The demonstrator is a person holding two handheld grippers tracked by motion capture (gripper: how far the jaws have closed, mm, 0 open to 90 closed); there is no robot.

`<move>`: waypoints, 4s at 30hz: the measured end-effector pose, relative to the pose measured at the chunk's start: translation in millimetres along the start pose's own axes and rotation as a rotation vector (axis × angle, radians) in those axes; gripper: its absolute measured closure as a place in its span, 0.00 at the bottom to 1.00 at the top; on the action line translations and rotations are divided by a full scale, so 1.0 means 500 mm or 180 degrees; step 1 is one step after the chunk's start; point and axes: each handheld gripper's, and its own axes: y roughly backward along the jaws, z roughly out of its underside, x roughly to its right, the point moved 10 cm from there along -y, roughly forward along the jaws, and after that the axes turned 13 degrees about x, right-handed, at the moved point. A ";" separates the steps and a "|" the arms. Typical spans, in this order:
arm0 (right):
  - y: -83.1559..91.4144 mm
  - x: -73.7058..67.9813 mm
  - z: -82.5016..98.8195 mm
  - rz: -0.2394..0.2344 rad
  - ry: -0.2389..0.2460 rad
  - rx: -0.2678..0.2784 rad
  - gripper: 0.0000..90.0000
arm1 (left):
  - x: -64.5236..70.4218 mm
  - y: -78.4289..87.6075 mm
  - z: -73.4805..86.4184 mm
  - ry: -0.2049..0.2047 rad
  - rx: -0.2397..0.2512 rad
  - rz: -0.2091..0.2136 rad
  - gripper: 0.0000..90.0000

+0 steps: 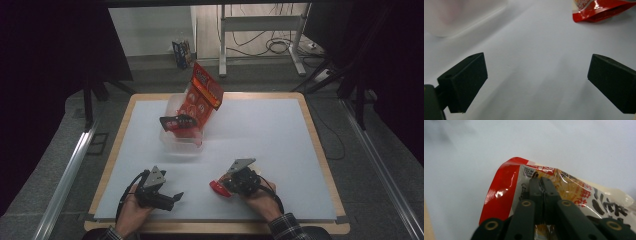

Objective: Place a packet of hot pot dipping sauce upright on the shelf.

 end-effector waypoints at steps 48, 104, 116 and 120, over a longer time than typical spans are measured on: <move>0.108 0.124 0.012 0.0507 -0.0474 0.0312 0.16 | 0.157 -0.179 -0.077 -0.0142 0.0020 0.0806 1.00; 0.077 0.083 0.015 -0.0259 -0.1069 0.0135 0.46 | 0.172 -0.184 -0.067 -0.0192 -0.0102 0.0705 1.00; 0.084 0.119 0.029 -0.0150 -0.1258 0.0083 0.57 | 0.171 -0.182 -0.065 -0.0210 -0.0126 0.0731 1.00; 0.090 0.130 0.024 -0.0081 -0.1314 0.0152 0.65 | 0.170 -0.182 -0.065 -0.0220 -0.0127 0.0729 1.00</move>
